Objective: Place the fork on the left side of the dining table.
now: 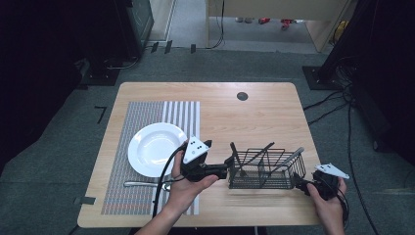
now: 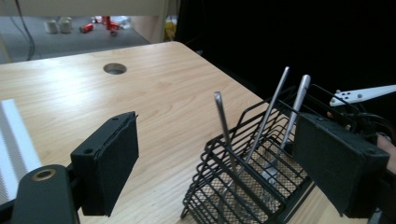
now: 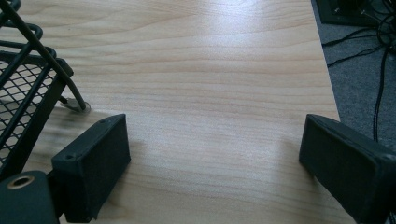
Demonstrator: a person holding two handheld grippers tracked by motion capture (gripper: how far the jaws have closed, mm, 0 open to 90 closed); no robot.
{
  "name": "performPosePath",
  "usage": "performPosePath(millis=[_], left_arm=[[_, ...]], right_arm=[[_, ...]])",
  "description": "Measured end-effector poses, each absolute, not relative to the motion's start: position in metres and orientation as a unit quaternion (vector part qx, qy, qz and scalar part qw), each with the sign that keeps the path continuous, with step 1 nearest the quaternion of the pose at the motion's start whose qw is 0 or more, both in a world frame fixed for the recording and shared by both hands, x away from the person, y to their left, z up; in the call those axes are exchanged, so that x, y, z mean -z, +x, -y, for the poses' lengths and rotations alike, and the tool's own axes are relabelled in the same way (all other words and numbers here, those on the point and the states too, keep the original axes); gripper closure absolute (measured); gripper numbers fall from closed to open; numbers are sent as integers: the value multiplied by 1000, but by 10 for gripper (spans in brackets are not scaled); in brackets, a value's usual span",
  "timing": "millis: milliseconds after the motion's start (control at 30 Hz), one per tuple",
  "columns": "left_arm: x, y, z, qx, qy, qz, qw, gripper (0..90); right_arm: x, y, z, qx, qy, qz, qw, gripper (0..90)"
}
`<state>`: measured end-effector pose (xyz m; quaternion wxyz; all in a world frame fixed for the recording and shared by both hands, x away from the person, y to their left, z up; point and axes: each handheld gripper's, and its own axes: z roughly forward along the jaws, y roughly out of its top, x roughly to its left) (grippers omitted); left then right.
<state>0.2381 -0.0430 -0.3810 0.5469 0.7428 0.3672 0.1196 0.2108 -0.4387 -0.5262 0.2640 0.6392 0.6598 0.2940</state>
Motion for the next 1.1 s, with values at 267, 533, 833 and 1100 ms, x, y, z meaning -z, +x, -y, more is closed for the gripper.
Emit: performPosePath(millis=[267, 533, 833, 1100], left_arm=[[381, 242, 55, -110, 747, -366, 544, 318], [382, 249, 62, -90, 749, -369, 542, 598], [380, 256, 57, -55, 740, -365, 563, 877], [376, 257, 53, -46, 733, -352, 580, 892]], right_arm=[[526, 211, 439, -294, 639, -660, 264, 82], [526, 211, 439, -294, 639, -660, 264, 82], [526, 211, 439, -294, 639, -660, 264, 82], [526, 211, 439, -294, 638, -660, 264, 82]])
